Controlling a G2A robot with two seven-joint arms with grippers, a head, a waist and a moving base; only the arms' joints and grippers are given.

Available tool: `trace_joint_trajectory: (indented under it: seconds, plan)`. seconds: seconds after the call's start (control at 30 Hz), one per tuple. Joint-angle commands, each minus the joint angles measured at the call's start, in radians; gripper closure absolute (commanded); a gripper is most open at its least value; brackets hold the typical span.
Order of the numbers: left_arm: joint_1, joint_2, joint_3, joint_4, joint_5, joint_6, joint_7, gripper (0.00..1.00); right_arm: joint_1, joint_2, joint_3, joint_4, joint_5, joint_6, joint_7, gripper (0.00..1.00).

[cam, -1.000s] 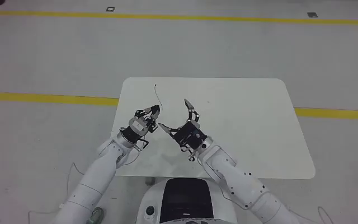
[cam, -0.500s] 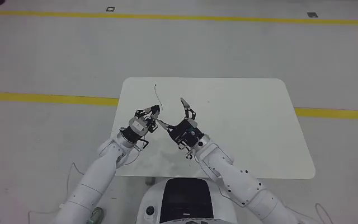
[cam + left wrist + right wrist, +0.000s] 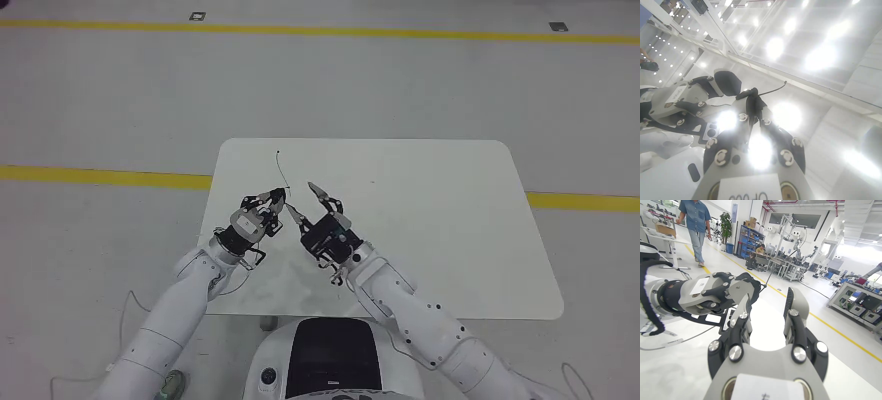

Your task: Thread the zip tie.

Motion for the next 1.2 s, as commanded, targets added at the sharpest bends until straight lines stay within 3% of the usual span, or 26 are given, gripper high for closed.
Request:
trace_joint_trajectory:
  seconds: [0.0, 0.77, 1.07, 1.17]
  plan:
    - [0.0, 0.0, 0.0, 0.0, 0.0, 0.0, 0.0, 1.0, 0.003, -0.003, 0.0, 0.004, 0.0, -0.004, 0.0, 0.63]
    - [0.0, 0.0, 0.0, 0.0, 0.0, 0.0, 0.0, 1.0, 0.033, -0.034, 0.012, 0.053, 0.0, -0.046, -0.023, 0.82]
    - [0.0, 0.0, 0.0, 0.0, 0.0, 0.0, 0.0, 1.0, 0.039, -0.04, 0.017, 0.065, 0.0, -0.051, -0.028, 1.0]
    - [0.0, 0.0, 0.0, 0.0, 0.0, 0.0, 0.0, 1.0, 0.04, -0.04, 0.018, 0.066, 0.0, -0.053, -0.028, 1.0]
